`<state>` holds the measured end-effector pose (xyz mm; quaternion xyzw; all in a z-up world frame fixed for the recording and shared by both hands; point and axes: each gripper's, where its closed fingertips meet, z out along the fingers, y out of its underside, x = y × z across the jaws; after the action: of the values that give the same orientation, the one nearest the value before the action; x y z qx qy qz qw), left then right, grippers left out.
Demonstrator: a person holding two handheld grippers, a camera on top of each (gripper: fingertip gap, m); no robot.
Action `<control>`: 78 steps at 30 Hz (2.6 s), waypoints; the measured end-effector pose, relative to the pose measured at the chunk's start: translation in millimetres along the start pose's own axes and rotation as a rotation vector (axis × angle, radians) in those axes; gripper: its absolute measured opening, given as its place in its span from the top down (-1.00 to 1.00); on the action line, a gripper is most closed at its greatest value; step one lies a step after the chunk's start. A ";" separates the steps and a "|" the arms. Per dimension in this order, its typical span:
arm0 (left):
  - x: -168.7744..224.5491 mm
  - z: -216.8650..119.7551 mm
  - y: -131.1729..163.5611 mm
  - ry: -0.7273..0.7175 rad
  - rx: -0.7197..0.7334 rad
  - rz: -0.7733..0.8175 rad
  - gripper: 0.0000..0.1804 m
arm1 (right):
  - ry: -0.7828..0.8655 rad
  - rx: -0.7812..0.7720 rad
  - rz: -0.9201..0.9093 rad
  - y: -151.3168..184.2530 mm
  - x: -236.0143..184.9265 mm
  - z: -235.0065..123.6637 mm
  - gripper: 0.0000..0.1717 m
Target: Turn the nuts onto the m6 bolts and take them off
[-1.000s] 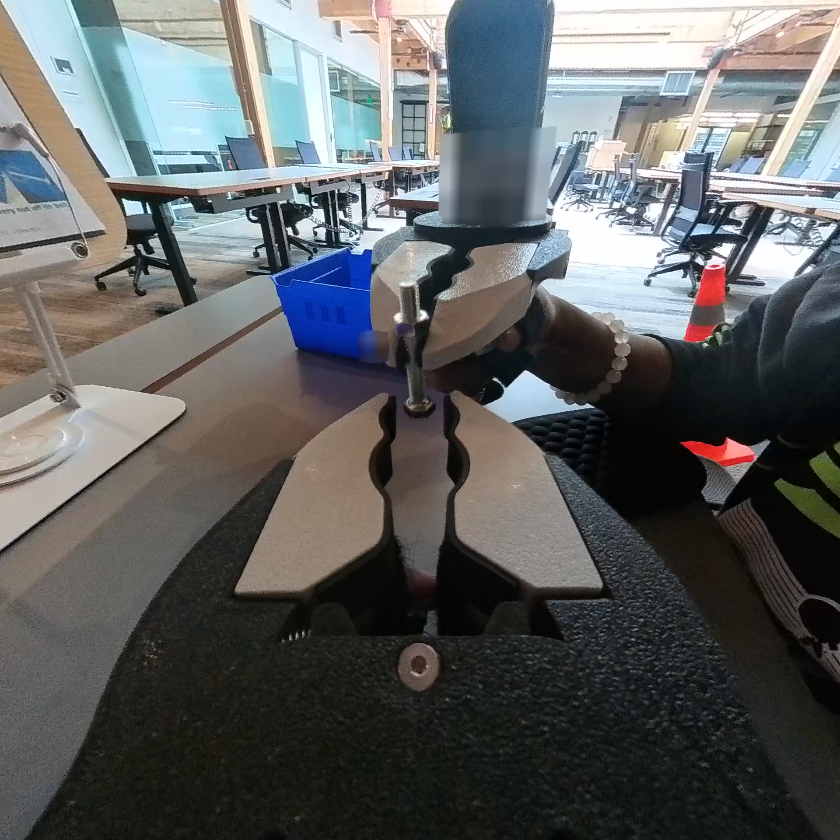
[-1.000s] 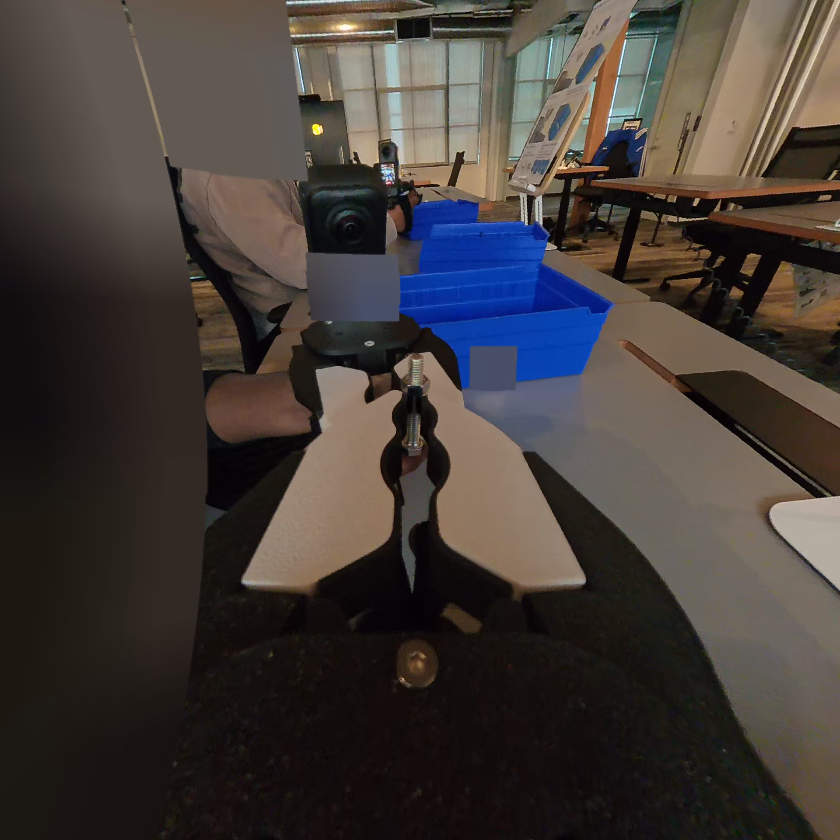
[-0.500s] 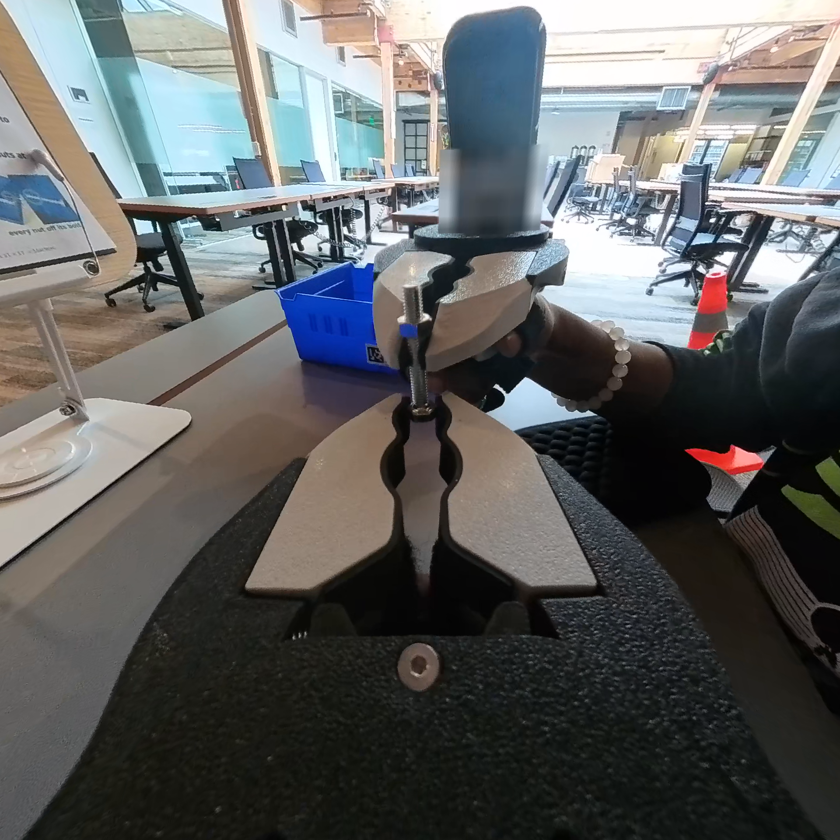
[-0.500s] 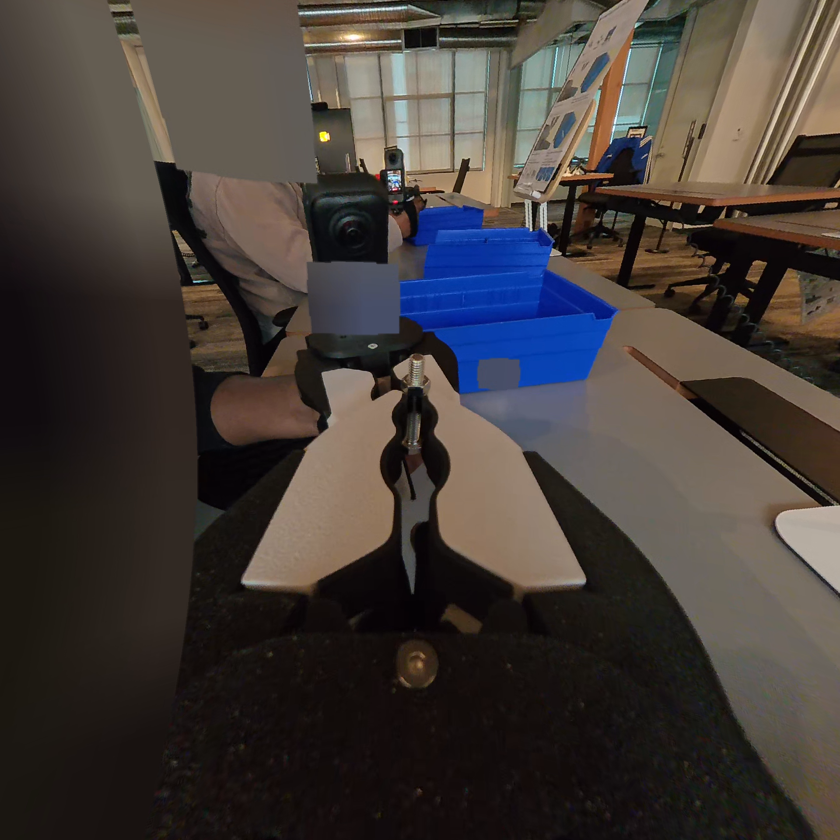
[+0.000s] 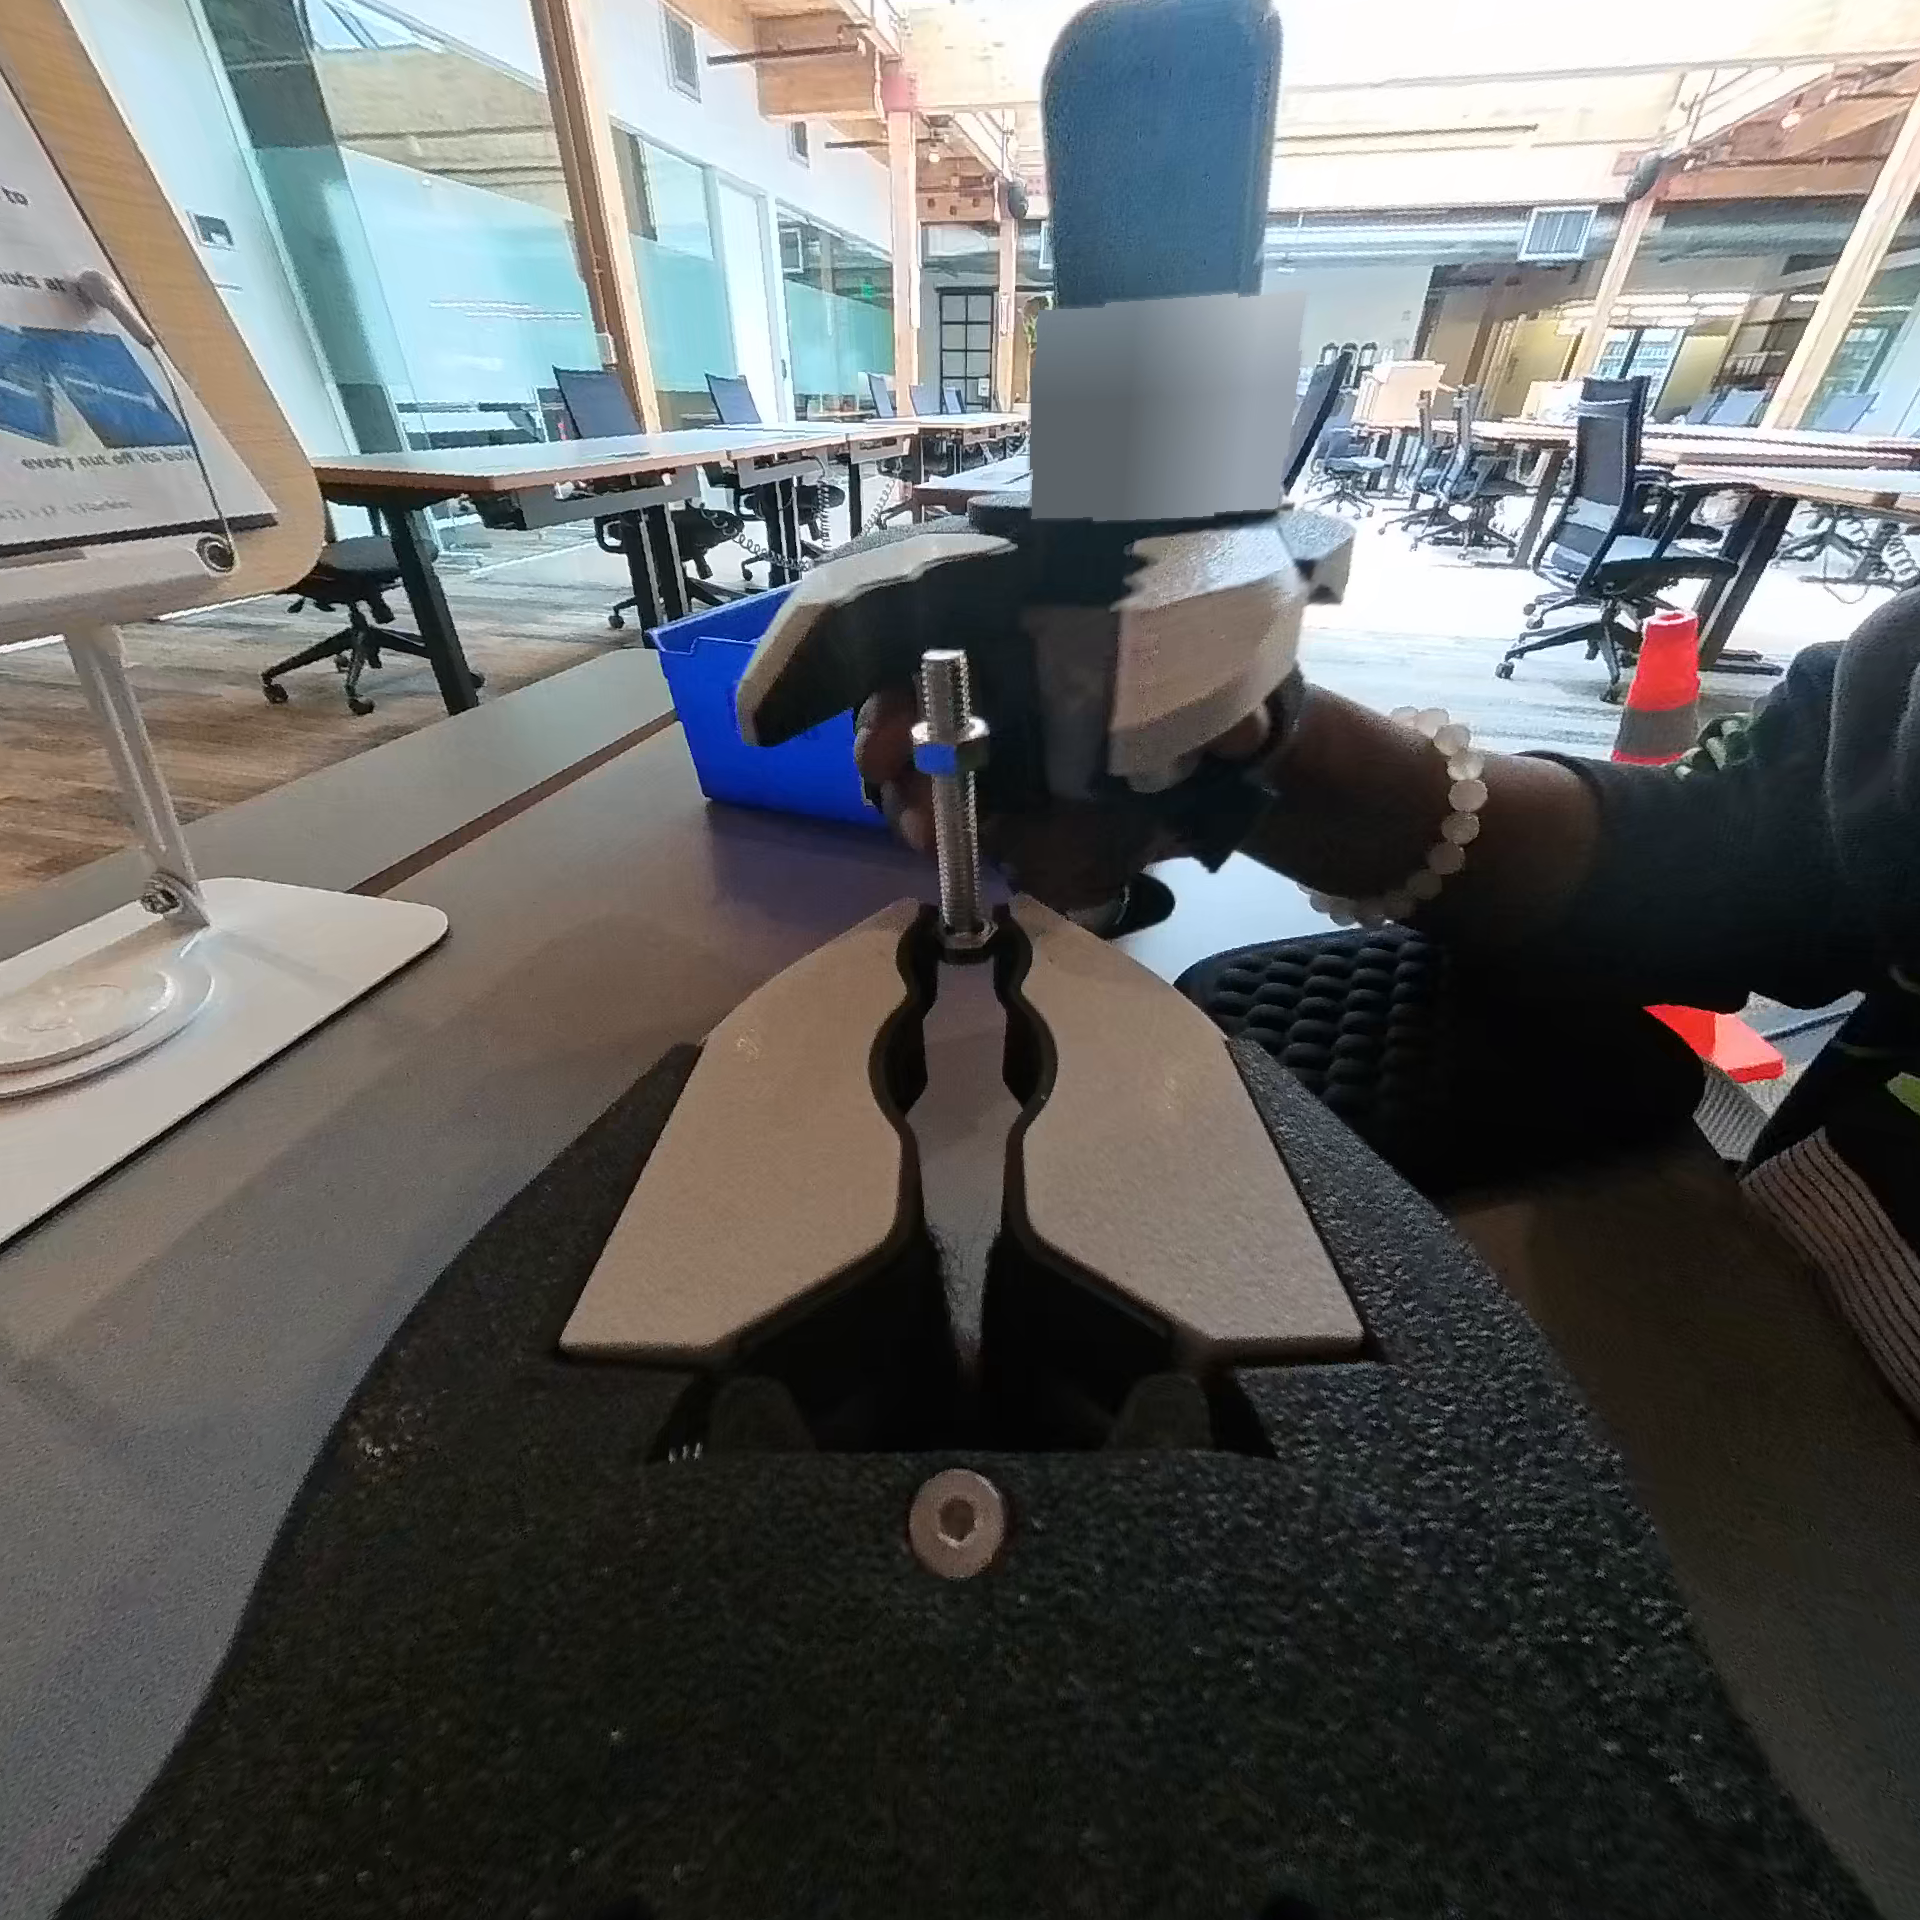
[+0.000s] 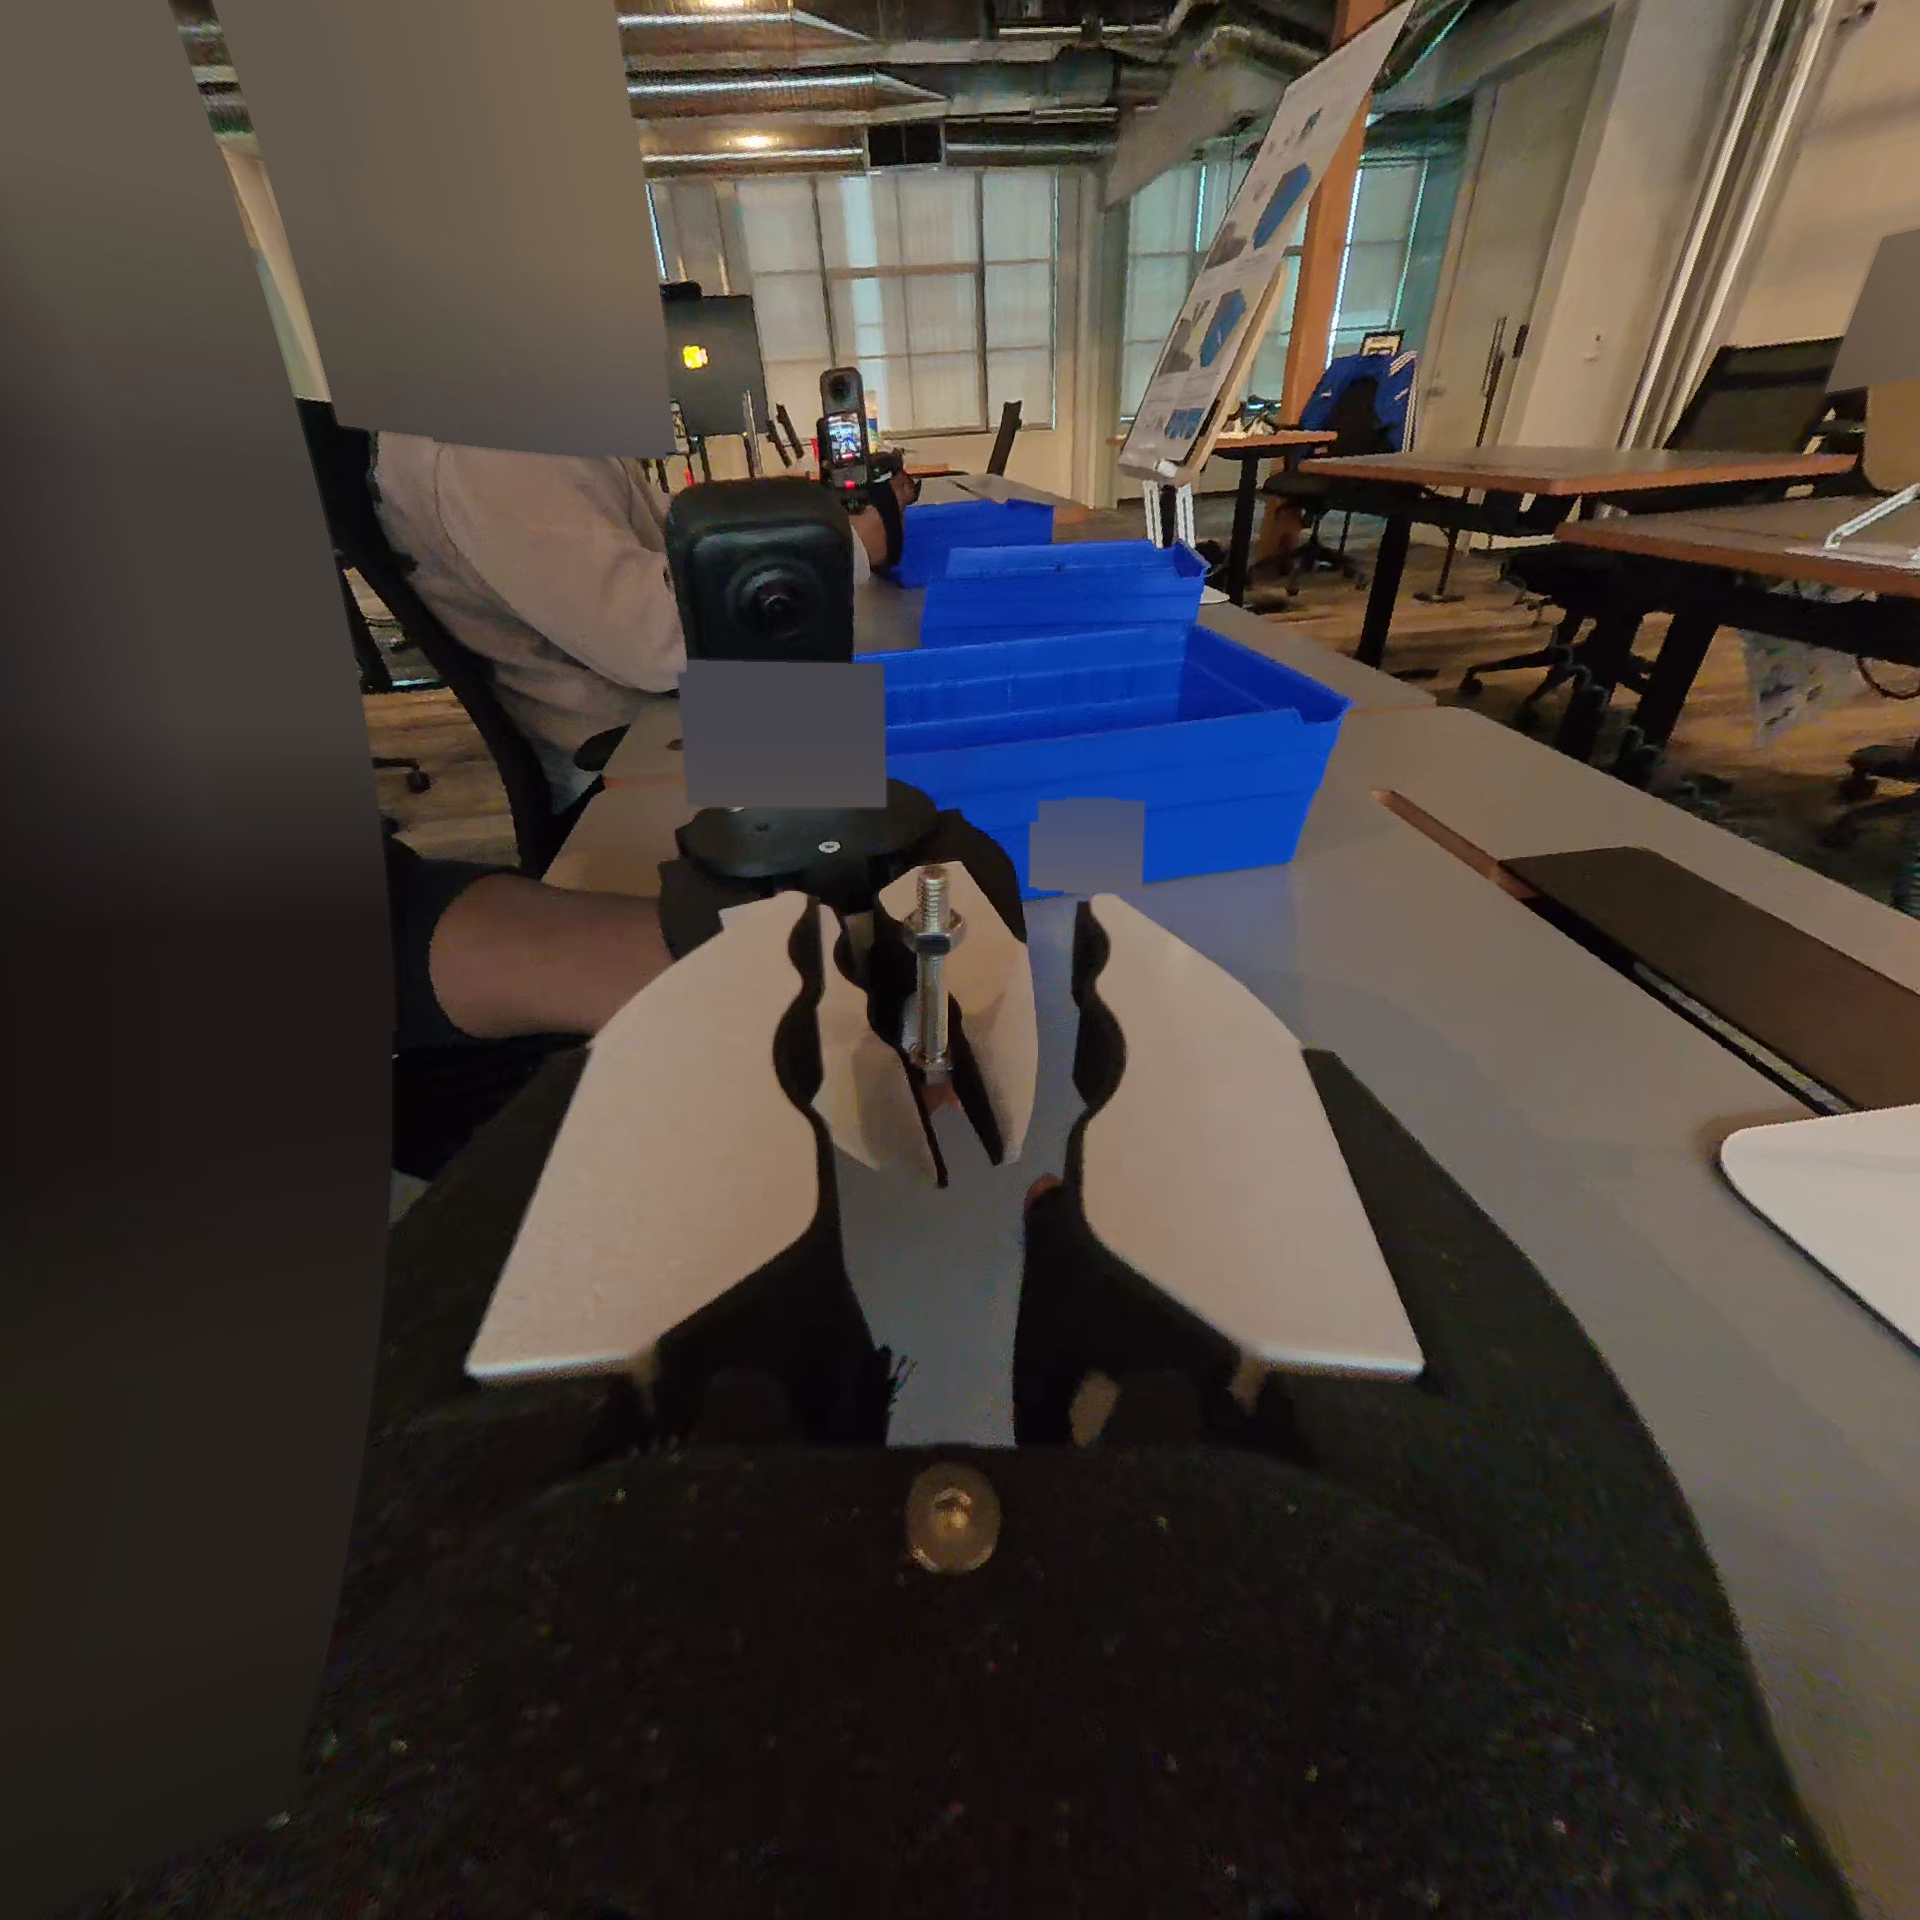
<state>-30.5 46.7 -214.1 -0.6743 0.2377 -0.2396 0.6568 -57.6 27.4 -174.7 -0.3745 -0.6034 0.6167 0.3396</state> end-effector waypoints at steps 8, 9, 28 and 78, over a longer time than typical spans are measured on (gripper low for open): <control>-0.5 -4.6 -7.0 0.005 0.027 0.001 0.89 | 0.061 0.045 -0.042 -9.3 13.5 -15.6 0.87; -1.2 -5.1 -7.5 0.001 0.028 0.000 0.90 | 0.067 0.064 -0.040 -12.0 14.4 -17.3 0.92; 0.5 -5.2 -9.4 0.010 0.039 -0.005 0.90 | 0.065 0.056 -0.049 -10.1 13.3 -16.2 0.93; 6.4 -3.6 -10.2 0.025 0.037 0.016 0.90 | 0.015 0.062 -0.064 -11.6 -2.6 -5.3 0.58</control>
<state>-27.7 40.0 -203.7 -0.6571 0.2468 -0.2472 0.6679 -52.1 28.3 -162.9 -0.3489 -0.5932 0.6212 0.3749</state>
